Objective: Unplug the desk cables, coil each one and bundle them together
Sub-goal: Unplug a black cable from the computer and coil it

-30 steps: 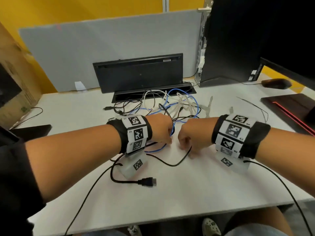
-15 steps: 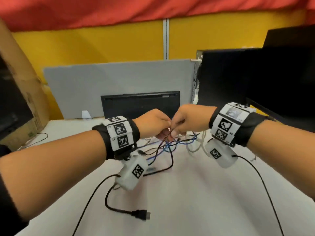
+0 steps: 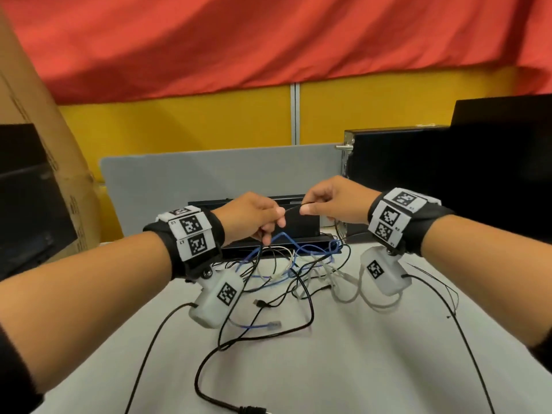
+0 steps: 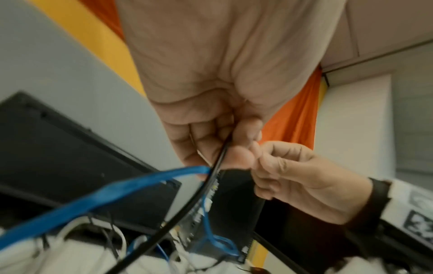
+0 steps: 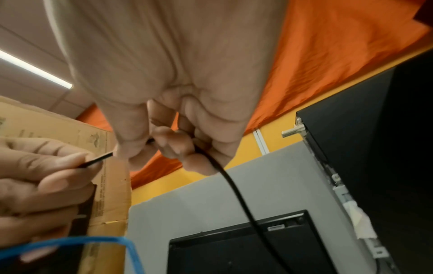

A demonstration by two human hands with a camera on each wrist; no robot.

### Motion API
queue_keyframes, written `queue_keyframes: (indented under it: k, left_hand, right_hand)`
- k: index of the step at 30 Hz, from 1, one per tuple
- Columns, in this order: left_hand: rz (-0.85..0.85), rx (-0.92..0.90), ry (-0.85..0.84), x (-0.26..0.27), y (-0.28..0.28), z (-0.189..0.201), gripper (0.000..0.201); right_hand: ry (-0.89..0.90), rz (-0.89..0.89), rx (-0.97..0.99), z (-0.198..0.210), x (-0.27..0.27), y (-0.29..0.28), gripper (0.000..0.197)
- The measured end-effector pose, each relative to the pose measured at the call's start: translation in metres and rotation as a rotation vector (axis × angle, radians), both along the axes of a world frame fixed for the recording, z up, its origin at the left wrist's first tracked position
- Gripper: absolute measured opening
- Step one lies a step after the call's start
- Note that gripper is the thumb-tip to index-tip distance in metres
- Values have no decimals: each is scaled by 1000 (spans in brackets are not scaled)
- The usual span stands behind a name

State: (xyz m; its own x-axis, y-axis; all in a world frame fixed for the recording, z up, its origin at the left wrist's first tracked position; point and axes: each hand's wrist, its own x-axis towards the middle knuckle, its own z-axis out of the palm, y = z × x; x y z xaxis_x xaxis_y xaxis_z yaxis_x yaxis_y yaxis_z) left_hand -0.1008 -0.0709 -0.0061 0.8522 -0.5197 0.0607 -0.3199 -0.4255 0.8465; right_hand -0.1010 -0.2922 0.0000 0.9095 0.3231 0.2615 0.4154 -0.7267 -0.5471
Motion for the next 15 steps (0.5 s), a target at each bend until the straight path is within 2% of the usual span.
queue_keyframes:
  k: [3,7,10,13,15]
  left_hand:
    - [102,113,-173,14,14,7,27]
    - [220,254,-352,34,42,18,29]
    - [246,291,-379,45,54,21,29]
    - [272,239,-374,53,61,25,29]
    - [295,259,-437,58,66,30,29]
  right_hand:
    - [-11,-67,-52,0,12,-12,17]
    - [-32,-169,-1,-6,27,-33,19]
    - [-60,-184,10,-8,35,-38,17]
    - [-113,-181,18,0,43,-41,21]
    - [-157,-191,8,8,45,-45,25]
